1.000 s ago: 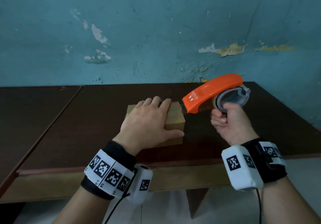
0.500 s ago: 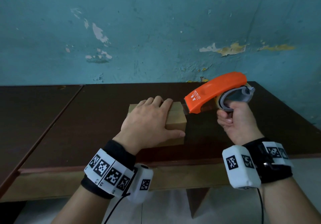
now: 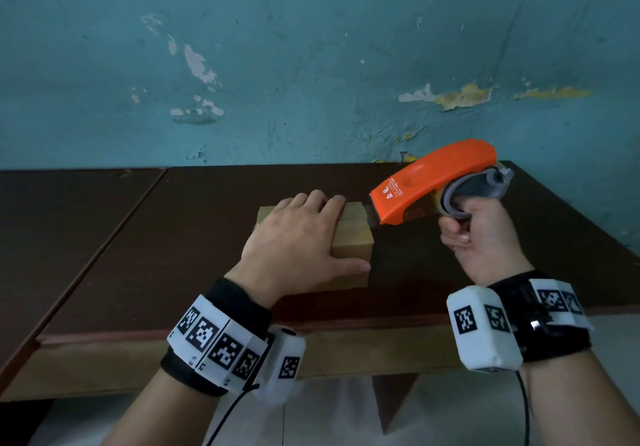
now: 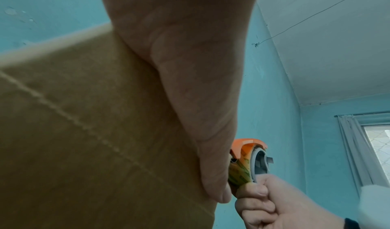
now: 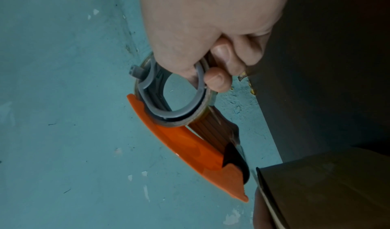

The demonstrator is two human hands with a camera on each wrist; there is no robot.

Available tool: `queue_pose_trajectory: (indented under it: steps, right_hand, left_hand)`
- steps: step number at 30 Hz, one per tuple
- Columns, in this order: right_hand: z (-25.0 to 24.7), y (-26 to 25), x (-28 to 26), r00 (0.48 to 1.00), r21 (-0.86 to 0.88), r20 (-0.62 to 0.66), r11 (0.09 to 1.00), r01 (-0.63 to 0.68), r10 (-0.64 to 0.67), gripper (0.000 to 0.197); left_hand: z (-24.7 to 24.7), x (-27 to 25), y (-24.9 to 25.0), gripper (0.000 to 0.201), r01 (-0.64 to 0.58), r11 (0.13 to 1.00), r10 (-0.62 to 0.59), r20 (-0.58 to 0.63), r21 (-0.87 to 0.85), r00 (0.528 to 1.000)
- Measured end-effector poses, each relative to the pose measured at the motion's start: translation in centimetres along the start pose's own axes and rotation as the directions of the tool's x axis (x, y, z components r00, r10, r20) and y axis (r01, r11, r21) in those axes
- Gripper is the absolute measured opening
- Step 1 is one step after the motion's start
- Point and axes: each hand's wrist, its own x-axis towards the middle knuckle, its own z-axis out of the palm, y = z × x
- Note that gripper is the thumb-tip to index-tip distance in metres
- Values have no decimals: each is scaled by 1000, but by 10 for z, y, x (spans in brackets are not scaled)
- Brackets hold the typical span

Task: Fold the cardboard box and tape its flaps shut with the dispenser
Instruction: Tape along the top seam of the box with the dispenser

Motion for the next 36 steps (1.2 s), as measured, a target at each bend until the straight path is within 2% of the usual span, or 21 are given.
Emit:
queue_pose_trajectory:
  steps: [14,25,31,36]
  right_hand:
    - [-3,-3,-2,999,-30,-37,999,28,-29,21]
    - [-17,-5,2,987,-69,-150,997,43,-53,20]
    - [-31,-13,6,930,-180,-329,977,111,-166,18]
    - [-31,-8,4,912,-300,-337,945,132,-234,19]
  left_hand:
    - [-1,0,-1,104,-4,1000,4,16,-7,1000]
    - [0,0,-2,108,-19,1000,19,42,0,999]
    - [0,-1,-2,107,-18,1000,18,34,5,999]
    - [-2,-1,-1,106,-17,1000,16,42,9,999]
